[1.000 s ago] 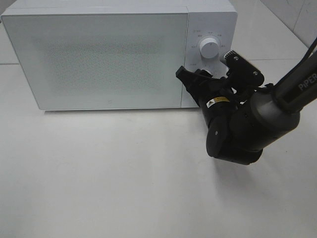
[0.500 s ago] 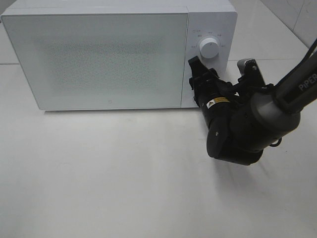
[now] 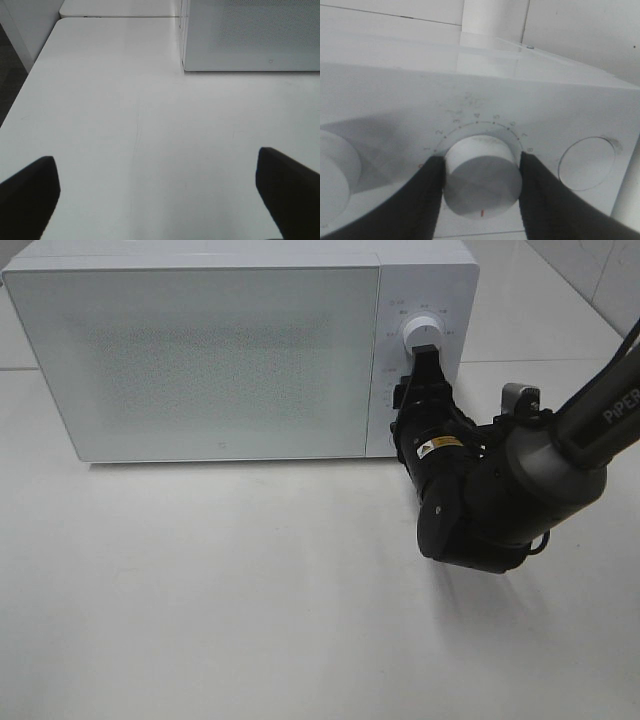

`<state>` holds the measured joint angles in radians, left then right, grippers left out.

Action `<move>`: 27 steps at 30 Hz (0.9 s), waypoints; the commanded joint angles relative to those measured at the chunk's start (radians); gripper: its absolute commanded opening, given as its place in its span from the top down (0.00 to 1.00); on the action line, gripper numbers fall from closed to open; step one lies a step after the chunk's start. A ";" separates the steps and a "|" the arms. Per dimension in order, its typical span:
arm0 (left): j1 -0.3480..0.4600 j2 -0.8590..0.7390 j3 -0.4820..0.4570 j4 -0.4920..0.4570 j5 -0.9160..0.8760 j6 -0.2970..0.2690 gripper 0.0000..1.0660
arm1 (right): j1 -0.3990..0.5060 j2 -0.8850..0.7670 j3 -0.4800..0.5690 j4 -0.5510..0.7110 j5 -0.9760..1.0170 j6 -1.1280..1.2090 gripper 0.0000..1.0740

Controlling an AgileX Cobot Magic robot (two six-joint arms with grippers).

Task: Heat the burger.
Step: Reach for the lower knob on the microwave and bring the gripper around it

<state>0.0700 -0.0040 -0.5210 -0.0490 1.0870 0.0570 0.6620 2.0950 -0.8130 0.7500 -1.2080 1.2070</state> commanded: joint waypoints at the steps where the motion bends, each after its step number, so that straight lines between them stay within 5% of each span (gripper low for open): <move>1: 0.005 -0.018 0.003 0.002 -0.015 -0.002 0.06 | 0.005 -0.016 -0.023 -0.129 -0.158 0.072 0.97; 27: 0.005 -0.018 0.003 0.002 -0.015 -0.002 0.06 | 0.002 -0.016 -0.023 -0.098 -0.175 0.147 0.88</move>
<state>0.0700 -0.0040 -0.5210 -0.0490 1.0870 0.0570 0.6620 2.0950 -0.8130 0.7560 -1.2090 1.3430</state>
